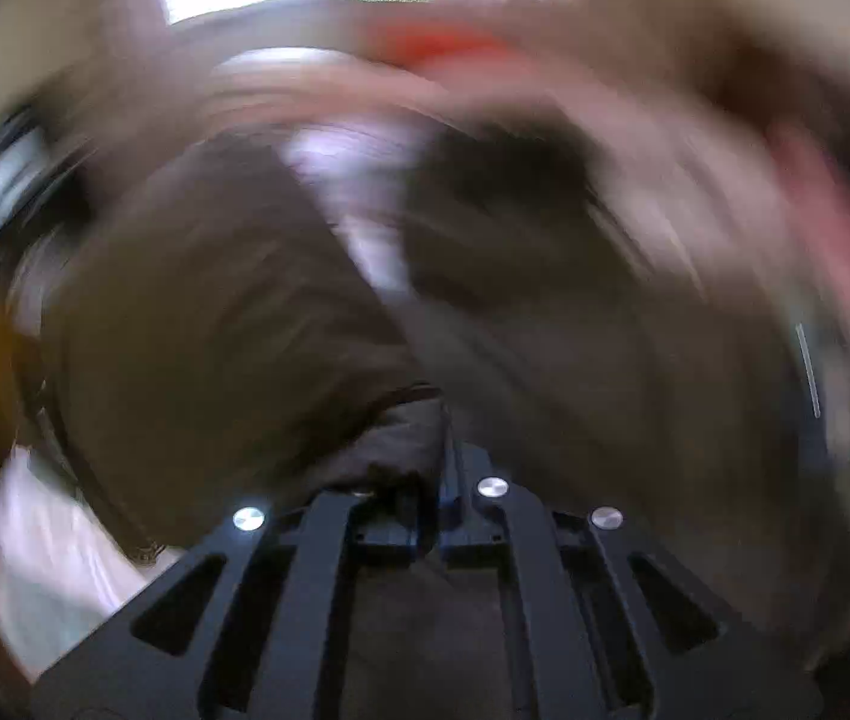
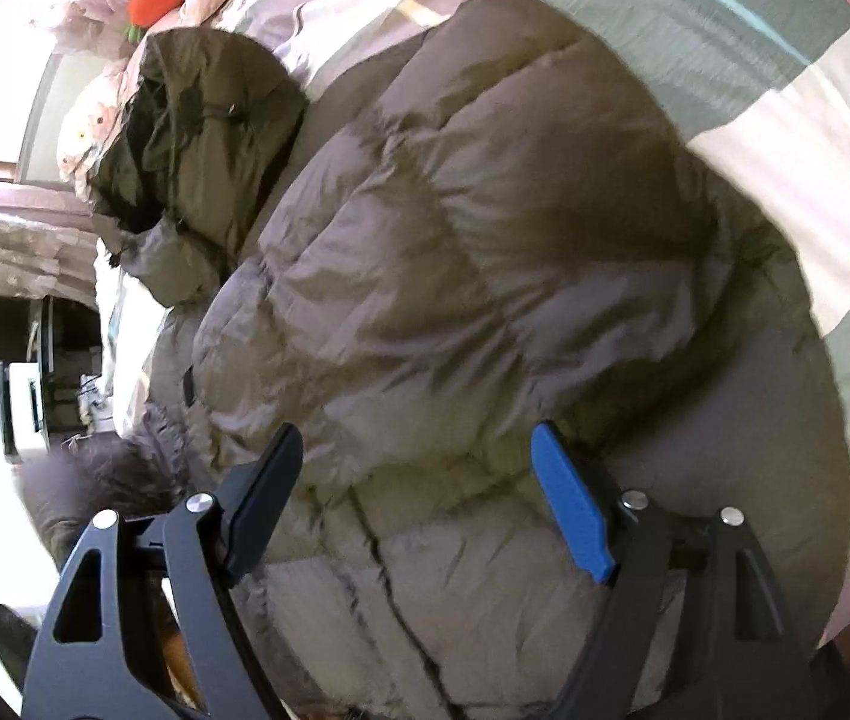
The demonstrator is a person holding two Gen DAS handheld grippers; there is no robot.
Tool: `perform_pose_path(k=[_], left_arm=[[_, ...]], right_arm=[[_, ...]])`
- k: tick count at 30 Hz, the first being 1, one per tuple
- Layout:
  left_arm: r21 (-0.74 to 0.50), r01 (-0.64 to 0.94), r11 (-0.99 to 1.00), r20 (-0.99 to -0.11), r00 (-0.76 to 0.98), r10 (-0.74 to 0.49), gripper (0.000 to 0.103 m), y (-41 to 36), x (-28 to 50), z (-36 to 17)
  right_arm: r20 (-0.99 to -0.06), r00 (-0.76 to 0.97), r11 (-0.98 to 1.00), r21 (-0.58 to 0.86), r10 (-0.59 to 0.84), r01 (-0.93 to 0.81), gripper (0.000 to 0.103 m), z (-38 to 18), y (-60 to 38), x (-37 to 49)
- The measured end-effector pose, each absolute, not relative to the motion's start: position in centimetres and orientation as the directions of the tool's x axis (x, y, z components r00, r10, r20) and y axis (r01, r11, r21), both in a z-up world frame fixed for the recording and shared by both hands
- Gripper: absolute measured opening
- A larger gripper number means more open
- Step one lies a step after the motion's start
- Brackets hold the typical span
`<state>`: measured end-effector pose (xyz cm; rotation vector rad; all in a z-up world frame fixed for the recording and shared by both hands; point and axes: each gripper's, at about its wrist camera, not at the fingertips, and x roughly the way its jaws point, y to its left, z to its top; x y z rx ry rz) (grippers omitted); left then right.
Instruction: Fold large clothes
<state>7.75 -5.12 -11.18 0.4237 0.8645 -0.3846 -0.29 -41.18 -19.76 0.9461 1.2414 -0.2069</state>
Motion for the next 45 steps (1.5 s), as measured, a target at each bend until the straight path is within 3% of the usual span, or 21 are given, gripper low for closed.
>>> perform_pose_path(k=[2,5,7,10,13,15,18,21,23,25,26,27,31,35,37,38,39,40,41,43,45], left_arm=[[0.333,0.613,0.716,-0.819,0.564,-0.101,0.005,-9.7,4.1,-14.2],[0.407,0.665,0.627,-0.825,0.562,-0.06,0.027,-11.3,2.2,-16.3],[0.44,0.645,0.624,-0.815,0.579,-0.024,0.068,-10.6,2.8,-16.4],[0.418,0.597,0.685,-0.812,0.583,-0.013,0.071,-9.0,5.0,-15.5],[0.363,0.48,0.799,-0.813,0.582,0.019,0.073,-6.3,7.7,-14.6],[0.267,0.4,0.877,-0.838,0.545,0.006,0.073,-4.1,9.8,-14.1],[0.124,0.361,0.924,-0.887,0.457,-0.059,0.073,-2.0,11.1,-14.6],[0.135,0.394,0.909,-0.902,0.429,-0.052,0.073,-3.3,11.3,-15.9],[0.161,0.427,0.89,-0.9,0.433,-0.045,0.071,-4.2,11.1,-16.3],[0.206,0.46,0.864,-0.895,0.446,-0.024,0.072,-4.9,10.7,-16.5],[0.227,0.468,0.854,-0.891,0.453,-0.012,0.075,-5.0,10.4,-16.5],[0.259,0.485,0.835,-0.886,0.464,0.006,0.078,-5.0,9.9,-16.6],[0.276,0.541,0.795,-0.896,0.443,0.01,0.083,-4.2,9.0,-17.2],[0.25,0.477,0.842,-0.896,0.444,0.015,0.083,-2.5,10.3,-17.2],[0.213,0.379,0.9,-0.908,0.417,0.039,0.083,-0.8,12.2,-17.5],[0.187,0.298,0.936,-0.926,0.372,0.067,0.083,0.6,13.6,-18.2],[0.171,0.236,0.957,-0.94,0.331,0.086,0.083,1.9,14.4,-18.8],[0.142,0.168,0.976,-0.955,0.284,0.09,0.083,3.3,15.3,-19.6],[0.103,0.123,0.987,-0.966,0.25,0.069,0.083,4.4,15.8,-20.0],[-0.047,0.034,0.998,-0.983,0.174,-0.053,0.082,6.7,16.5,-20.4],[-0.138,0.034,0.99,-0.977,0.159,-0.142,0.081,7.3,16.4,-19.3]], right_arm=[[-0.88,0.357,0.612,0.474,0.312,0.633,0.079,-20.0,-42.1,-0.3],[-0.882,0.366,0.577,0.471,0.297,0.667,0.079,-20.3,-43.8,-0.6],[-0.885,0.36,0.575,0.465,0.295,0.673,0.079,-20.3,-44.2,-0.6],[-0.859,0.385,0.566,0.511,0.337,0.647,0.083,-20.3,-44.3,-0.4],[-0.838,0.469,0.515,0.543,0.278,0.664,0.084,-18.8,-45.0,-1.6],[-0.816,0.513,0.507,0.572,0.267,0.645,0.092,-17.9,-45.2,-2.0],[-0.792,0.458,0.576,0.609,0.404,0.545,0.098,-18.5,-42.5,-0.3],[-0.694,0.31,0.528,0.705,0.65,0.473,0.098,-22.4,-37.2,1.3],[-0.669,0.214,0.523,0.708,0.712,0.475,0.098,-24.6,-34.3,1.9],[-0.698,0.193,0.549,0.678,0.69,0.489,0.08,-25.9,-32.7,2.1],[-0.709,0.206,0.555,0.671,0.675,0.491,0.036,-25.8,-32.5,2.2],[-0.71,0.218,0.561,0.676,0.67,0.477,0.01,-25.4,-32.4,2.5],[-0.751,0.41,0.677,0.652,0.517,0.342,0.007,-19.4,-33.4,3.9],[-0.666,0.65,0.843,0.533,0.367,0.07,0.007,-11.8,-32.3,4.8],[-0.658,0.662,0.882,0.472,0.359,-0.009,0.008,-10.9,-31.3,5.8],[-0.686,0.639,0.894,0.449,0.347,-0.004,0.024,-11.3,-31.1,6.7],[-0.748,0.588,0.914,0.404,0.306,0.038,0.061,-12.3,-30.9,7.7],[-0.822,0.521,0.933,0.34,0.232,0.121,0.077,-14.0,-31.3,8.7],[-0.842,0.506,0.93,0.319,0.189,0.184,0.087,-15.0,-31.9,8.8],[-0.868,0.464,0.87,0.357,0.176,0.339,0.087,-17.0,-34.3,8.8],[-0.859,0.422,0.767,0.472,0.29,0.434,0.087,-18.6,-36.4,8.4]])
